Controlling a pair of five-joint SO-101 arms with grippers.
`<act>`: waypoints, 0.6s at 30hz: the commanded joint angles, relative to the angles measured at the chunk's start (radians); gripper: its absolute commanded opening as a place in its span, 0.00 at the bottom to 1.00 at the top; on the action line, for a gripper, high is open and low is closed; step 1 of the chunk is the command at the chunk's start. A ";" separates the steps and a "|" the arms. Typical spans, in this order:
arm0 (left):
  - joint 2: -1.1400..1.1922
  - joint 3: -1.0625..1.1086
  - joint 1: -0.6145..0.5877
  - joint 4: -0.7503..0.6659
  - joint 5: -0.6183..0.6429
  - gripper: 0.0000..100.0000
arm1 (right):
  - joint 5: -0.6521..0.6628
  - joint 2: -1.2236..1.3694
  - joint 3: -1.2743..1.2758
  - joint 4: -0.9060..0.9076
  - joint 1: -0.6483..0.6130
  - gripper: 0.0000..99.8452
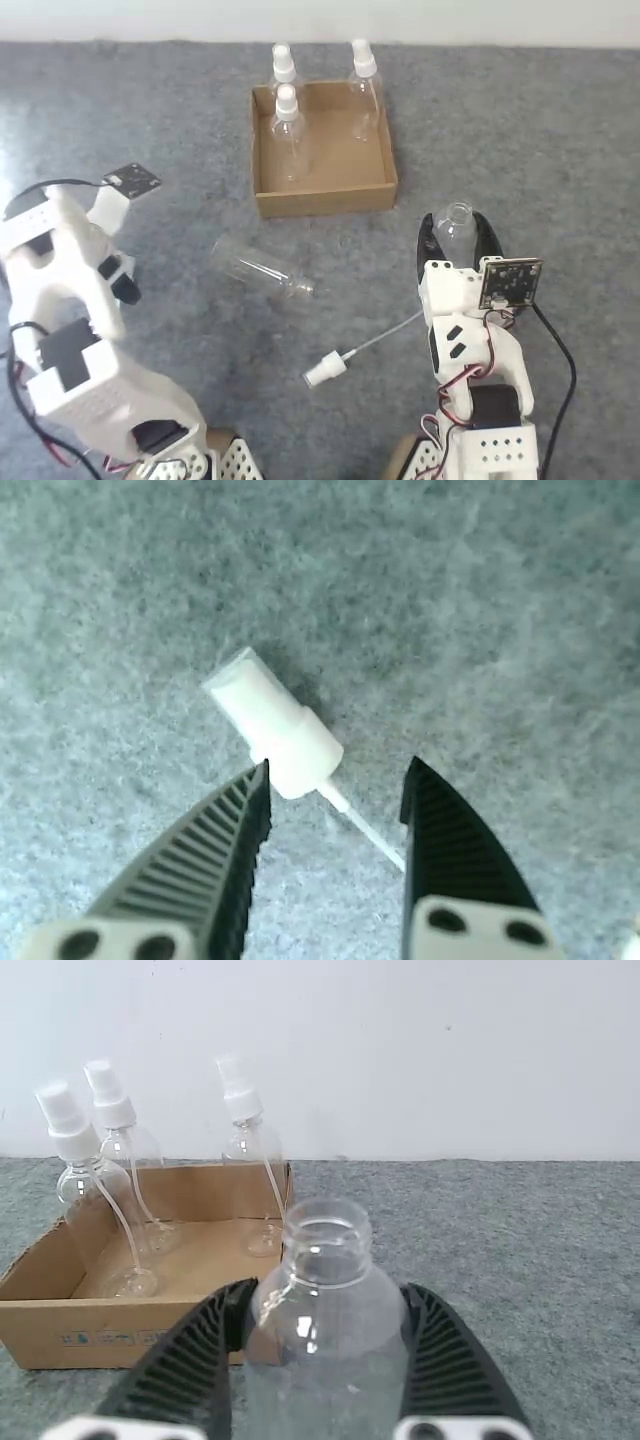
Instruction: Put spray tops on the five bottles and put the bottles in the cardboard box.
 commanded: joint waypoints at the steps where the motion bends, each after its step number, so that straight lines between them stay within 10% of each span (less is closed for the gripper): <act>1: -0.015 -0.010 0.002 0.011 0.000 0.20 | 0.020 -0.013 -0.002 -0.025 0.008 0.02; 18: -0.015 -0.012 0.002 0.006 0.264 0.20 | 0.020 -0.013 -0.002 -0.025 0.008 0.02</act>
